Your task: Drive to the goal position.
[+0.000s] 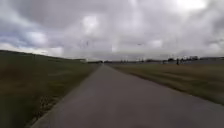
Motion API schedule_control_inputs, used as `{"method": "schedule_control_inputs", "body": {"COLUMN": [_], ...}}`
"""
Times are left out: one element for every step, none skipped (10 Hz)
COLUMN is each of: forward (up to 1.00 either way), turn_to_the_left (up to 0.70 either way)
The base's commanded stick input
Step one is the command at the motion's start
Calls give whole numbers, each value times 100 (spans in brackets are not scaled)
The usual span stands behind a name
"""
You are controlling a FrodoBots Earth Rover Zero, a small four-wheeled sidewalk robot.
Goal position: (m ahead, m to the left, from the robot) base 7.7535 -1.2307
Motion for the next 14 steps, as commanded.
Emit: {"method": "schedule_control_inputs", "body": {"forward": [100, 100, 100, 100, 100, 100, 100, 100, 100, 100, 100, 100, 100, 100], "turn_to_the_left": [5, 13, 34, 37, 24, 12, 2, 0, 0, 0, 0, 0, 0, 0]}}
